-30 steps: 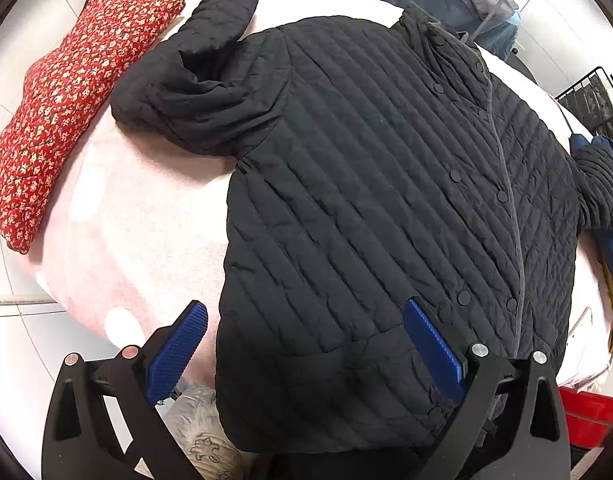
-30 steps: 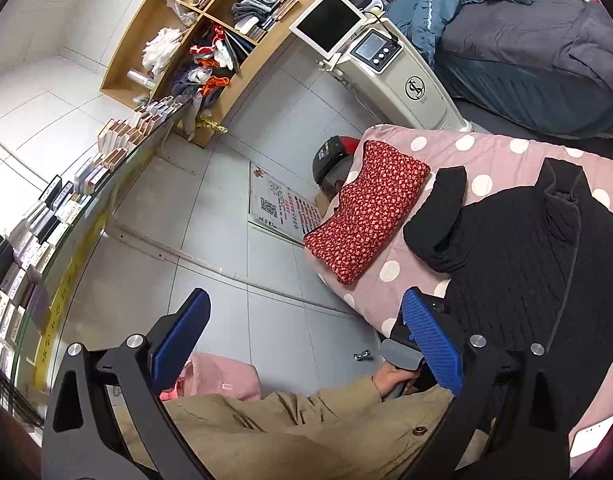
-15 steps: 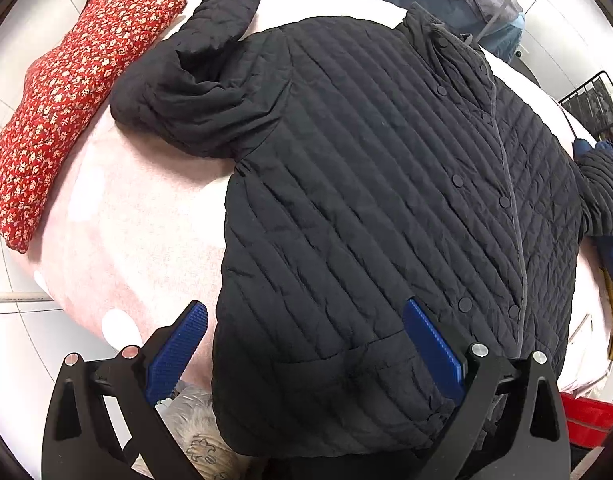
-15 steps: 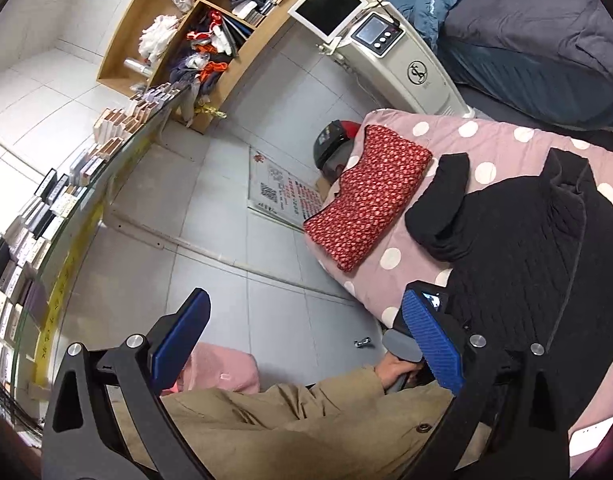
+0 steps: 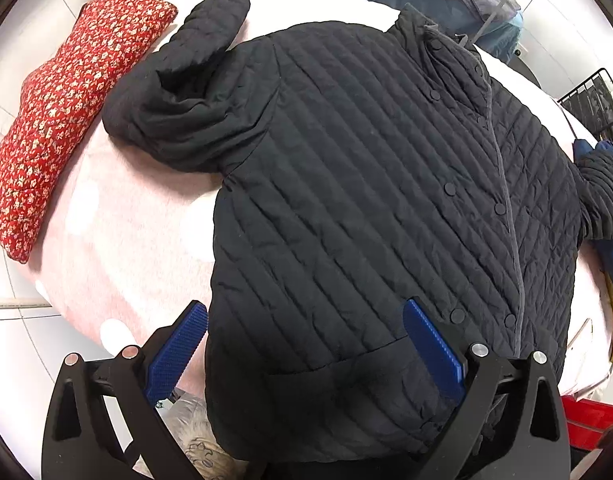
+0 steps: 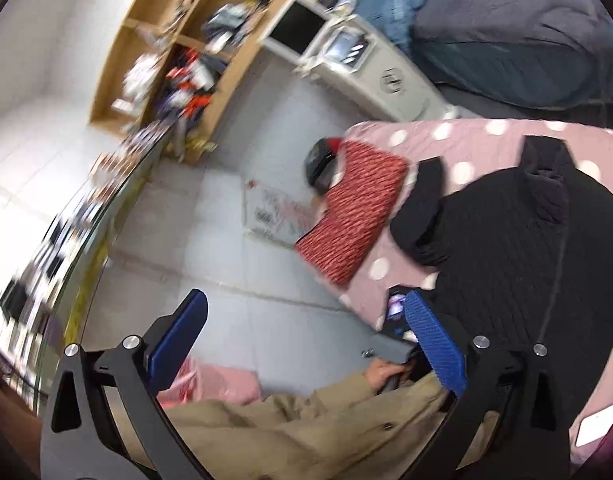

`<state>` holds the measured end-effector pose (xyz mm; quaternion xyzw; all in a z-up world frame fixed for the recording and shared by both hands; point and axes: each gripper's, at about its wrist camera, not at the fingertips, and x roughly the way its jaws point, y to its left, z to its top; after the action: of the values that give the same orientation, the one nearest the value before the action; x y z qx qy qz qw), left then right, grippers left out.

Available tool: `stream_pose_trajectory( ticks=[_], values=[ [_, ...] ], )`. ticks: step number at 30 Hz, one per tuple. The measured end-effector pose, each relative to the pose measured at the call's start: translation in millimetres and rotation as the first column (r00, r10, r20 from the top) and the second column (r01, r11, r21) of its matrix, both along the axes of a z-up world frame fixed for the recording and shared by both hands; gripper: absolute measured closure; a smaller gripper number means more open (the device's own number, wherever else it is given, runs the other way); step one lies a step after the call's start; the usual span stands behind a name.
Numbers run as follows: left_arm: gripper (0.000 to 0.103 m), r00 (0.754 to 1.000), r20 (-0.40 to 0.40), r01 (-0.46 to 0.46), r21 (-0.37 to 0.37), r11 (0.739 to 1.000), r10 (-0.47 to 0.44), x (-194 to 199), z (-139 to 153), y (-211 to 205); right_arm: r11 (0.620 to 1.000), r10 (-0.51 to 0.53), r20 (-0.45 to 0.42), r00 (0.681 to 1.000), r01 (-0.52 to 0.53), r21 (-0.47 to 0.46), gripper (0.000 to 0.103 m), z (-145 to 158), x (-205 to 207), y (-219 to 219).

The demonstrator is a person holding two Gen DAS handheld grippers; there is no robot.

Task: Fold large clothes
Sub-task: 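Move the right tool back over the jacket sleeve, then grasp the black sleeve cuff with the right tool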

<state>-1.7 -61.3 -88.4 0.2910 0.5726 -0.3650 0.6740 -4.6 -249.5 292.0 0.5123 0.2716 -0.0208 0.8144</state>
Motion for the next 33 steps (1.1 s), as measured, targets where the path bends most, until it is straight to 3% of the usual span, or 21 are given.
stream_pose_trajectory(
  ticks=[4, 6, 8, 9, 11, 15, 16, 19, 21, 22, 23, 24, 26, 28, 33],
  values=[
    [0.007, 1.0, -0.005, -0.008, 0.001, 1.0, 0.008, -1, -2, -4, 0.982, -0.185, -0.159, 0.97, 0.188, 0.002, 0.006, -80, -19, -44],
    [0.007, 1.0, 0.002, -0.002, 0.0, 1.0, 0.002, -3, -1, -8, 0.97, -0.234, -0.265, 0.935, 0.245, 0.007, 0.006, -133, -28, -62],
    [0.007, 1.0, 0.017, 0.012, 0.0, 1.0, -0.012, -6, 1, -12, 0.951, -0.265, -0.358, 0.895, 0.303, 0.055, 0.006, -198, -44, -78],
    [0.007, 0.999, 0.027, 0.021, 0.005, 1.0, -0.021, -8, 1, -14, 0.933, -0.29, -0.426, 0.857, 0.351, 0.072, 0.006, -234, -59, -85],
    [0.007, 0.999, 0.038, 0.036, 0.013, 0.999, -0.037, -11, 3, -18, 0.886, -0.364, -0.5, 0.786, 0.457, 0.074, 0.007, -276, -96, -99],
    [0.007, 0.996, 0.059, 0.066, 0.032, 0.997, -0.068, -17, 4, -26, 0.763, -0.561, -0.555, 0.615, 0.644, -0.057, 0.009, -297, -183, -130],
    [0.007, 0.996, 0.06, 0.071, 0.036, 0.997, -0.073, -19, 3, -27, 0.71, -0.62, -0.563, 0.547, 0.696, -0.106, 0.009, -296, -213, -141],
    [0.007, 0.994, 0.058, 0.09, 0.041, 0.995, -0.092, -26, 2, -36, 0.561, -0.759, -0.506, 0.409, 0.806, -0.19, 0.009, -285, -288, -163],
    [0.007, 0.992, 0.058, 0.11, 0.051, 0.993, -0.113, -32, 1, -43, 0.469, -0.811, -0.51, 0.287, 0.84, -0.274, 0.009, -280, -328, -173],
    [0.007, 0.991, 0.059, 0.118, 0.05, 0.992, -0.121, -35, 1, -46, 0.4, -0.845, -0.491, 0.213, 0.861, -0.314, 0.009, -280, -357, -177],
    [0.007, 0.99, 0.062, 0.128, 0.047, 0.991, -0.13, -38, 2, -48, 0.366, -0.855, -0.487, 0.178, 0.872, -0.325, 0.009, -280, -371, -179],
    [0.007, 0.988, 0.067, 0.139, 0.046, 0.989, -0.142, -42, 3, -51, 0.317, -0.858, -0.499, 0.122, 0.89, -0.327, 0.009, -284, -394, -180],
    [0.007, 0.984, 0.079, 0.158, 0.049, 0.986, -0.161, -49, 5, -56, 0.257, -0.867, -0.491, 0.083, 0.919, -0.299, 0.009, -295, -426, -177],
    [0.007, 0.98, 0.089, 0.174, 0.061, 0.983, -0.179, -55, 4, -59, 0.228, -0.859, -0.509, 0.057, 0.932, -0.28, 0.009, -308, -448, -176],
    [0.007, 0.975, 0.096, 0.192, 0.089, 0.977, -0.2, -65, 2, -62, 0.153, -0.888, -0.455, 0.066, 0.976, -0.157, 0.009, -337, -479, -173]
  ],
)
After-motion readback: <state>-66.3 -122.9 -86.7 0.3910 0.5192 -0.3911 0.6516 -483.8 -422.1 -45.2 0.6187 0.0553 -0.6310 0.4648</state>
